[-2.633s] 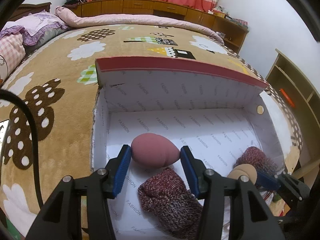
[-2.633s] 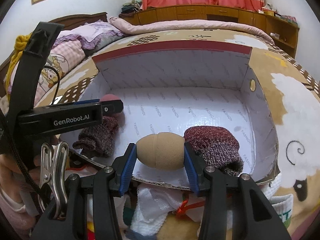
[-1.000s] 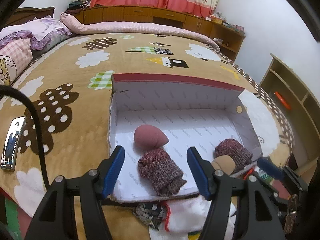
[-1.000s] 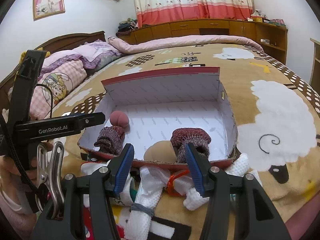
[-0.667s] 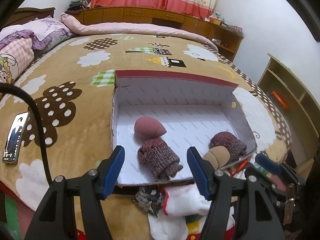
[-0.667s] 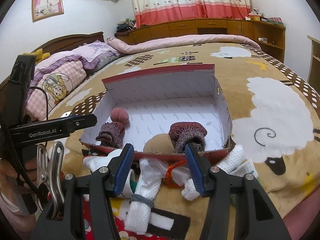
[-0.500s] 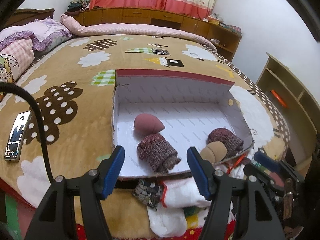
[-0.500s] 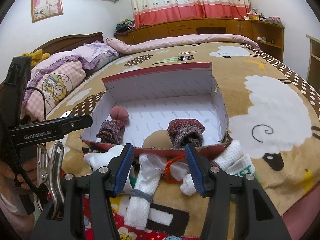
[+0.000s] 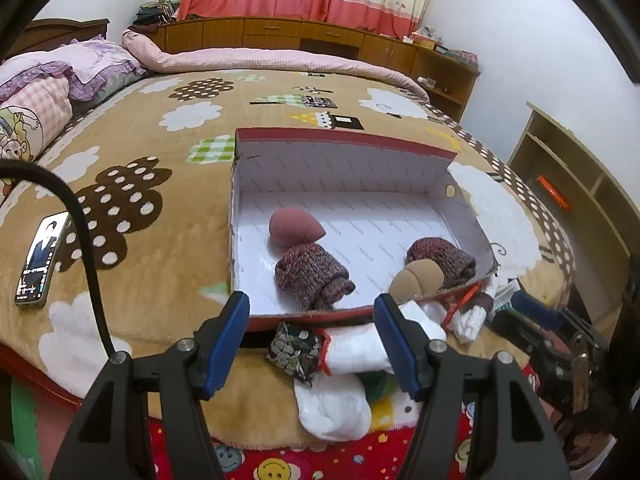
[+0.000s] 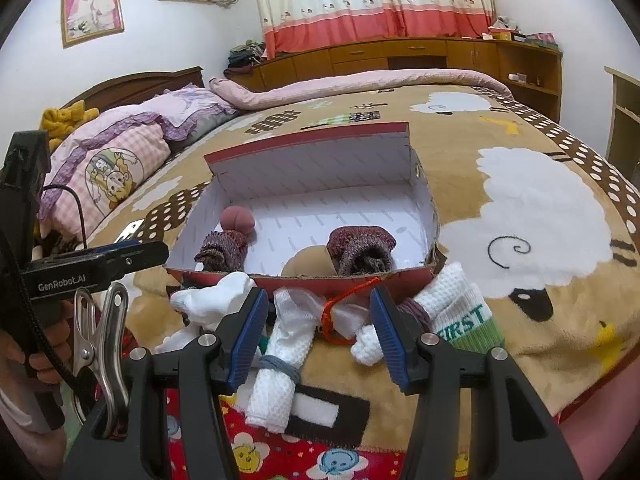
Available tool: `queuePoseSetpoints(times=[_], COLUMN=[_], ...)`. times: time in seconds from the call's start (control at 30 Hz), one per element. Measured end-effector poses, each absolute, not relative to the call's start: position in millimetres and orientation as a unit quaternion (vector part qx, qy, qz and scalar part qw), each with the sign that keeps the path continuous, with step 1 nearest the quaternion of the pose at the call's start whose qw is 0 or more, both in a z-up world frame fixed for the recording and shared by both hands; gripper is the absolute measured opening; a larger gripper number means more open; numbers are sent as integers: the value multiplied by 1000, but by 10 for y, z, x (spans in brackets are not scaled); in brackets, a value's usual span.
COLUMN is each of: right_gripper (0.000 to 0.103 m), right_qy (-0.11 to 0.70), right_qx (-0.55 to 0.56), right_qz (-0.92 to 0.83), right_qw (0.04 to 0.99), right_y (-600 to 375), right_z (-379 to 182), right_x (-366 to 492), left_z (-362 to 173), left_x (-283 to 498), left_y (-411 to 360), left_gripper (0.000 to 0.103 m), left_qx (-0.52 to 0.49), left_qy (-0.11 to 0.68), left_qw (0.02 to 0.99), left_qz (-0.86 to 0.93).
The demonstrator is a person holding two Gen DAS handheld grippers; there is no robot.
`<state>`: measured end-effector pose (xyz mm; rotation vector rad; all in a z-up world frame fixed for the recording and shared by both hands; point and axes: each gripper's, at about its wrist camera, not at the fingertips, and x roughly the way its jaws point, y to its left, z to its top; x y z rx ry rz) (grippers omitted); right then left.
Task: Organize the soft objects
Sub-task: 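Withdraw both open tools from the box toward the white items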
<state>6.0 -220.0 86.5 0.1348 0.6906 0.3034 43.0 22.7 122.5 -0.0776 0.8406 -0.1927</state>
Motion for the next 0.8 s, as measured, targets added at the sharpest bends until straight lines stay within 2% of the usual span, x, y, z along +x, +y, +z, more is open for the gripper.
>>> queuePoseSetpoints(times=[0.8], right_gripper=[54], right_qy=[362], right_qx=[72], right_qz=[143], right_qw=[919], right_y=[-2341], right_z=[703], right_x=[-189], left_z=[897], left_x=[113], left_y=[244], left_gripper=[68], left_qx=[-36], left_qy=[441], left_qw=[890], left_qz=[-110])
